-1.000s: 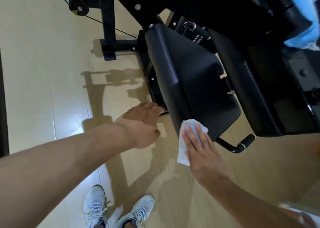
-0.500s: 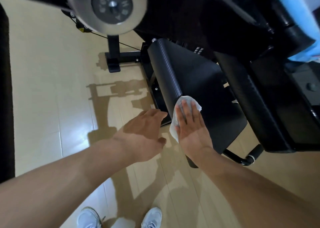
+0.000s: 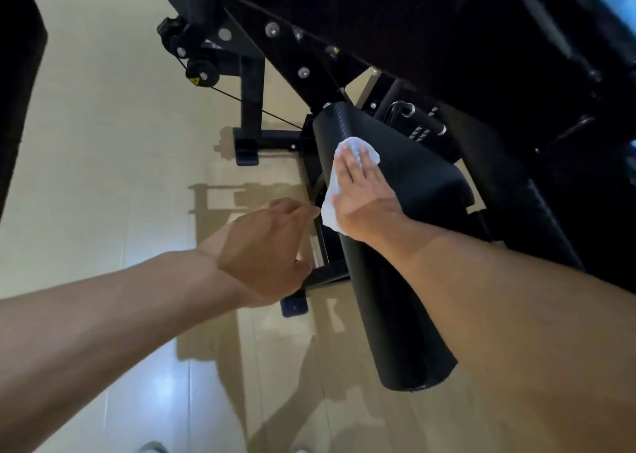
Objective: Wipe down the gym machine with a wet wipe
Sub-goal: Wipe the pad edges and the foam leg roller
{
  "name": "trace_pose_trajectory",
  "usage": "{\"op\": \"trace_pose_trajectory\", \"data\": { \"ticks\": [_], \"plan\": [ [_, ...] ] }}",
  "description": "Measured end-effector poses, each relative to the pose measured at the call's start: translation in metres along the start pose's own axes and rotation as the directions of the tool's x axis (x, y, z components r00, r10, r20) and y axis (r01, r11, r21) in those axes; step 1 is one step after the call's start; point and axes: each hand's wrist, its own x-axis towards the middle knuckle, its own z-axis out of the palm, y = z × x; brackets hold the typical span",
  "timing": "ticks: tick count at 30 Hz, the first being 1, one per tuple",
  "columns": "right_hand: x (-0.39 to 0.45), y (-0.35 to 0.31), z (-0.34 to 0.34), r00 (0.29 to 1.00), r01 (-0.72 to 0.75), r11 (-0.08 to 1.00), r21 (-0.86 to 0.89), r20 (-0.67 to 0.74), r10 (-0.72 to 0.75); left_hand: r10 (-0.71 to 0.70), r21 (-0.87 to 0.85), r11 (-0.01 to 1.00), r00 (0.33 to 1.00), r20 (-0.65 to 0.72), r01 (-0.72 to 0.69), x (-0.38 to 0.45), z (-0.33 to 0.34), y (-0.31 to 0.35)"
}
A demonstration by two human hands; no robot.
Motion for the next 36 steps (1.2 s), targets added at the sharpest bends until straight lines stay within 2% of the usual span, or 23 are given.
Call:
{"op": "trace_pose_trajectory", "data": {
  "ticks": [3,5,7,8,9,10,12,13,15,17,19,21,24,26,28,29,30,31,33,36],
  "plan": [
    [0.030,0.002,-0.021,0.993,0.066,0.995,-0.070,0.101,-0.059,-0.022,0.064,0.998,0.999,-0.050,0.026,0.003,0.000,-0.003],
    [0.028,0.006,-0.027,0.968,0.234,0.957,-0.174,0.134,-0.212,-0.009,0.082,0.997,0.998,-0.062,0.014,0.006,0.000,-0.008],
    [0.020,0.015,-0.036,0.864,0.493,0.832,-0.254,0.253,-0.435,-0.003,0.084,0.996,0.998,-0.063,0.008,0.009,0.000,-0.015],
    [0.020,0.020,-0.044,0.819,0.563,0.783,-0.265,0.309,-0.484,-0.011,0.082,0.997,0.999,-0.053,0.016,0.010,0.000,-0.017],
    [0.026,0.024,-0.052,0.805,0.581,0.765,-0.278,0.334,-0.491,-0.017,0.077,0.997,0.999,-0.050,0.021,0.011,0.000,-0.018],
    [0.036,0.025,-0.059,0.837,0.529,0.799,-0.285,0.328,-0.438,-0.018,0.074,0.997,0.998,-0.053,0.021,0.013,-0.001,-0.018],
    [0.053,0.022,-0.056,0.953,0.227,0.955,-0.189,0.244,-0.178,-0.013,0.070,0.997,0.998,-0.063,0.018,0.014,-0.004,-0.020],
    [0.056,0.017,-0.044,0.977,0.099,0.986,-0.132,0.199,-0.072,-0.017,0.061,0.998,0.998,-0.065,0.021,0.015,-0.007,-0.020],
    [0.043,0.000,-0.010,0.996,-0.023,0.994,-0.110,0.078,0.032,-0.026,0.040,0.999,0.998,-0.064,0.028,0.016,-0.014,-0.021],
    [0.004,-0.012,0.013,0.996,-0.082,0.994,-0.071,-0.044,0.079,-0.030,0.021,0.999,0.998,-0.049,0.031,0.014,-0.020,-0.021],
    [-0.037,-0.016,0.017,0.993,-0.023,0.996,-0.087,-0.119,0.013,-0.032,0.010,0.999,0.998,-0.048,0.033,0.012,-0.023,-0.019],
    [-0.056,-0.009,0.012,0.995,0.054,0.988,-0.144,-0.071,-0.065,-0.030,0.016,0.999,0.999,-0.027,0.030,0.012,-0.024,-0.016],
    [-0.013,0.004,-0.005,0.990,0.137,0.974,-0.183,0.013,-0.137,-0.027,0.040,0.999,0.999,-0.025,0.028,0.014,-0.026,-0.016],
    [0.037,0.004,-0.021,0.997,0.061,0.989,-0.132,0.055,-0.054,-0.032,0.039,0.999,0.999,-0.035,0.033,0.015,-0.028,-0.018],
    [0.075,0.000,-0.040,0.992,-0.087,0.996,0.017,0.091,0.085,-0.056,0.023,0.998,0.998,-0.037,0.057,0.015,-0.029,-0.021],
    [0.087,0.000,-0.041,0.988,-0.143,0.986,0.085,0.066,0.138,-0.065,0.019,0.998,0.997,-0.038,0.066,0.015,-0.030,-0.022],
    [0.093,-0.001,-0.036,0.991,-0.135,0.988,0.075,0.022,0.134,-0.064,0.024,0.998,0.997,-0.042,0.065,0.014,-0.030,-0.024],
    [0.093,-0.002,-0.030,0.997,-0.074,0.997,-0.016,-0.014,0.074,-0.063,0.030,0.997,0.997,-0.043,0.065,0.014,-0.029,-0.025],
    [0.084,0.003,-0.022,0.996,0.093,0.979,-0.180,0.025,-0.090,-0.058,0.051,0.997,0.998,-0.026,0.060,0.013,-0.027,-0.024],
    [0.083,0.010,-0.031,0.953,0.303,0.906,-0.297,0.107,-0.284,-0.073,0.074,0.995,0.997,-0.003,0.073,0.012,-0.022,-0.025]
  ]
}}
